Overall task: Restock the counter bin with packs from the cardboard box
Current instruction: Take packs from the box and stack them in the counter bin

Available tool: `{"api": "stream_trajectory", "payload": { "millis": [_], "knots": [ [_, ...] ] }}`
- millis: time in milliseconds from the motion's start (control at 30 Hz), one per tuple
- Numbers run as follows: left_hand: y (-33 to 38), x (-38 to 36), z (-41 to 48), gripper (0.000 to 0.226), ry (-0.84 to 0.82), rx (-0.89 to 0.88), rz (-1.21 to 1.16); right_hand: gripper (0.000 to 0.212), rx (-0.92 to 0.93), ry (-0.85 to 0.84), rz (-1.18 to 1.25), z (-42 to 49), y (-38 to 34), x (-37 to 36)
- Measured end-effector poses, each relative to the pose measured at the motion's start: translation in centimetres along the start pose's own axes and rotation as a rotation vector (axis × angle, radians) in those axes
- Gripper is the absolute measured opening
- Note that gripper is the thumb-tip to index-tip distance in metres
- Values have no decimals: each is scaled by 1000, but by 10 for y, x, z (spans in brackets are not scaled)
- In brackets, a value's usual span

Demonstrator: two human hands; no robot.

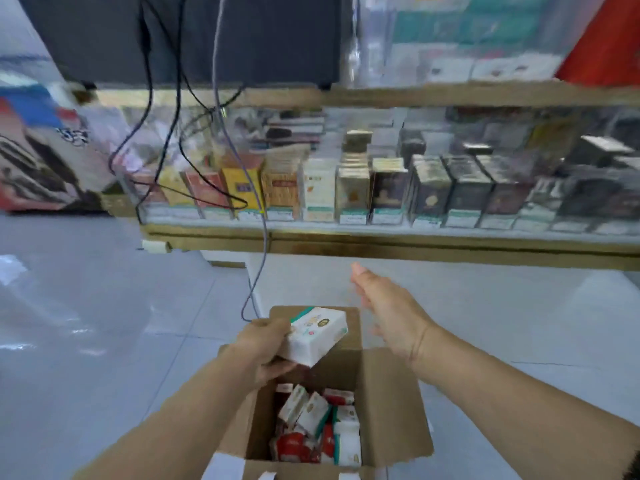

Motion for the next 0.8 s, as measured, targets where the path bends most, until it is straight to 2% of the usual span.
{"api": "stream_trajectory", "payload": {
  "millis": [67, 200, 333, 400, 467, 567, 633, 800],
  "knots": [
    [46, 8, -44, 10, -6, -66, -31, 44, 106, 24, -68, -25, -53, 29],
    [146, 11, -130, 11, -23, -188, -91, 32, 341, 55, -205, -72, -157, 81],
    [235, -2, -212, 20, -59, -350, -68, 40, 484, 150, -370, -97, -239, 116],
    [274, -10, -248, 17, -71, -438, -72, 47, 551, 195, -450, -105, -273, 131],
    [307, -17, -278, 16, -111, -486, -99, 64, 648, 243, -567, -113, -305, 143],
    [348, -27, -303, 16, -155, -520, -104, 80, 752, 296, -884, -111, -343, 156],
    [370, -32, -309, 14, -176, -529, -92, 75, 790, 354, -1055, -101, -358, 162],
    [415, -48, -307, 13, -262, -529, -4, 54, 1046, 508, -1111, -68, -378, 172]
  ]
}}
Point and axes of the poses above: each hand's wrist, its own z-axis towards the middle knuckle, its own x-axis out of the back of the hand, y = z × x, the point moved 4 cm from there along z, towards the middle knuckle, and after that the axes turned 3 degrees about y, right-handed, at the moved point
